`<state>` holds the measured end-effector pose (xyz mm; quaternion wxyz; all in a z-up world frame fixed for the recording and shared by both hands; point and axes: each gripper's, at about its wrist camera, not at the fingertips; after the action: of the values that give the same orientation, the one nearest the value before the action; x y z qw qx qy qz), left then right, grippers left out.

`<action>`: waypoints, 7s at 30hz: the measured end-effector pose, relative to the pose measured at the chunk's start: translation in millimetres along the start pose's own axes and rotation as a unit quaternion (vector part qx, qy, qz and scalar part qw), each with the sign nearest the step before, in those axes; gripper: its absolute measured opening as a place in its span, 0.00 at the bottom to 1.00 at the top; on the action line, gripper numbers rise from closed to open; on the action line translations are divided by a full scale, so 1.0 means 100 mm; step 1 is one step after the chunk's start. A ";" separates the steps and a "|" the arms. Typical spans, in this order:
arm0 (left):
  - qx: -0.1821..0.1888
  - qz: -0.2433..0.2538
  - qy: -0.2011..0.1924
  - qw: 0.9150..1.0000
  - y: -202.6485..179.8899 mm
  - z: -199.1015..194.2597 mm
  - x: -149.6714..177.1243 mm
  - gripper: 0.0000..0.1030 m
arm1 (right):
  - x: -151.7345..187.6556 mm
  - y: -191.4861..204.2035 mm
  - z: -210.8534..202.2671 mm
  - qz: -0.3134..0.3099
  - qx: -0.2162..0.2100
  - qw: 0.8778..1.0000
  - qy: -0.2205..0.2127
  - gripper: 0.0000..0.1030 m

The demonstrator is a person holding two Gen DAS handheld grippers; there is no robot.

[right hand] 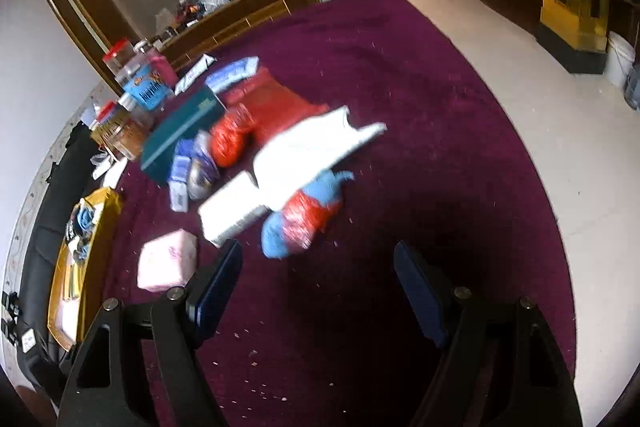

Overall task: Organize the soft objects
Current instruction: 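Grasp the pink tissue pack with the left tool while the right tool grasps the red mesh bag, then carry the pink pack and red mesh bag over the tray and open both tools, then move both open tools back to the loose items on the table, then grasp the blue-white tissue pack with the left tool while the right tool grasps the white boxed bar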

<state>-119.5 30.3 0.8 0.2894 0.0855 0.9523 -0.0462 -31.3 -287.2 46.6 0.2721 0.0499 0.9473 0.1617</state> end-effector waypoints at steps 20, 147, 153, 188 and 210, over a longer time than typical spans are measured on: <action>0.066 0.002 0.003 0.998 -0.04 -0.15 -0.29 0.96 | -0.01 0.12 0.47 0.021 0.008 0.999 -0.029 0.32; 0.052 -0.314 -0.198 0.927 2.66 -1.68 0.72 0.92 | 0.38 2.68 0.16 -0.255 -0.060 0.965 -0.006 0.76; 0.088 -0.235 -0.161 0.955 1.94 -1.44 0.29 0.92 | 0.20 1.28 0.11 -0.131 -0.005 0.991 -0.010 0.76; 0.165 -0.091 -0.012 0.982 0.12 0.11 -1.58 0.92 | -0.24 0.72 0.87 -0.017 0.036 0.999 0.006 0.48; 0.099 -0.040 0.030 0.994 0.01 0.66 -1.58 0.56 | -0.26 0.70 0.88 -0.023 0.023 0.999 0.003 0.49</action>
<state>45.9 0.8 33.9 0.2488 0.0770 0.9539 -0.1492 37.9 -201.5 12.8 0.2714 0.0335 0.9525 0.1341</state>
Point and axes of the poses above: each gripper's, at about its wrist camera, not at the fingertips, and z roughly the way its jaws point, y to its left, x to its underside, and after that the axes turned 4 degrees about y, right-handed
